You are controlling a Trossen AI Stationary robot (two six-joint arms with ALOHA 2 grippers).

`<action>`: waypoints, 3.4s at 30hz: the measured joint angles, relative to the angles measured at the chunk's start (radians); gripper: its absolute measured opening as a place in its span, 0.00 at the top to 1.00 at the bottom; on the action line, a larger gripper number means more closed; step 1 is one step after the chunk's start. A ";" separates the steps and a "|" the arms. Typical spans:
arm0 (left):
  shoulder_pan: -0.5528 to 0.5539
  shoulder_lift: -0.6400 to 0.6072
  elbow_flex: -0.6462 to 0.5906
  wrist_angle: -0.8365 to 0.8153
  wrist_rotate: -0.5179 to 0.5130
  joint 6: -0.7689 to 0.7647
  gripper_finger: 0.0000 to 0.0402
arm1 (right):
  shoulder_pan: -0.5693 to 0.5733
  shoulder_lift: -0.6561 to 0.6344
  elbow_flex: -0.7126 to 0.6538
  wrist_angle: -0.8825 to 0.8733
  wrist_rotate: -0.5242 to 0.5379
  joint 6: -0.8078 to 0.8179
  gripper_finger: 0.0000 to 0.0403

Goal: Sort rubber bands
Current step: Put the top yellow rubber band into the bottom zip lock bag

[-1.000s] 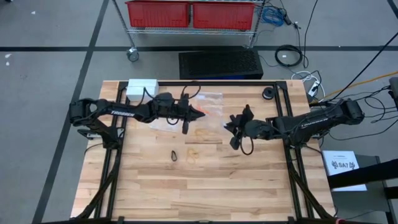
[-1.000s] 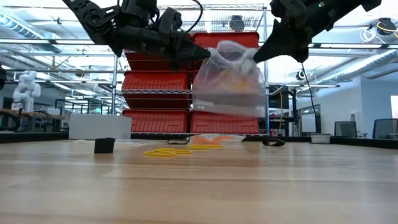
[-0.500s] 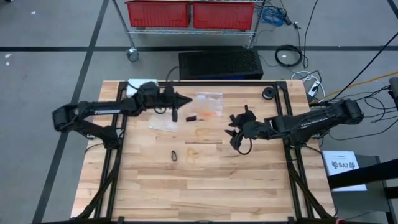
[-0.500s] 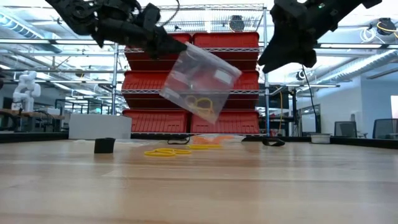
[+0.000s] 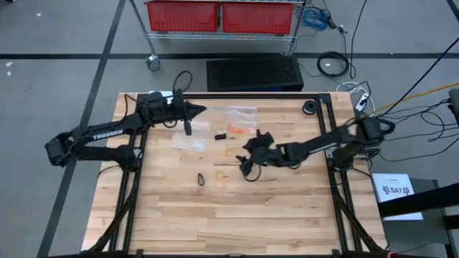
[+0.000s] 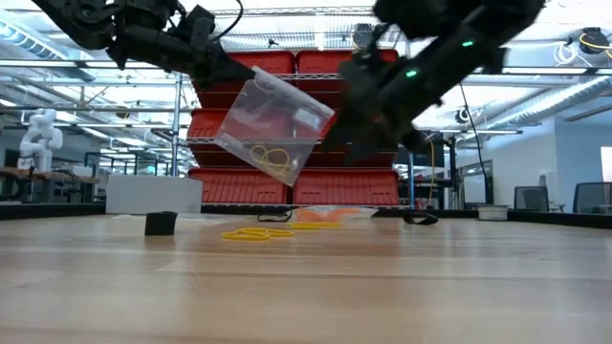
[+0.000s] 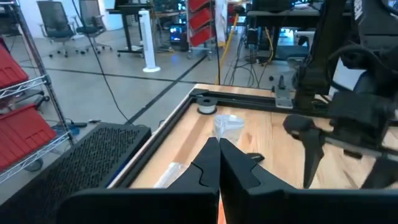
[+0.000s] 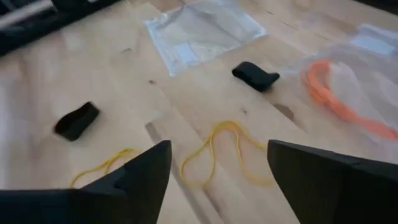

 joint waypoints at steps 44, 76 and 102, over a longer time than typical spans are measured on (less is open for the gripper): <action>0.000 0.000 -0.011 -0.046 0.010 0.048 1.00 | -0.138 0.418 0.569 -0.725 -0.399 -0.360 0.98; -0.146 0.003 -0.011 -0.053 0.060 0.043 1.00 | -0.182 -0.009 0.567 -0.557 -0.148 -0.607 1.00; -0.146 0.003 -0.010 -0.057 0.023 0.043 1.00 | -0.184 -0.074 0.569 -0.565 -0.233 -0.560 1.00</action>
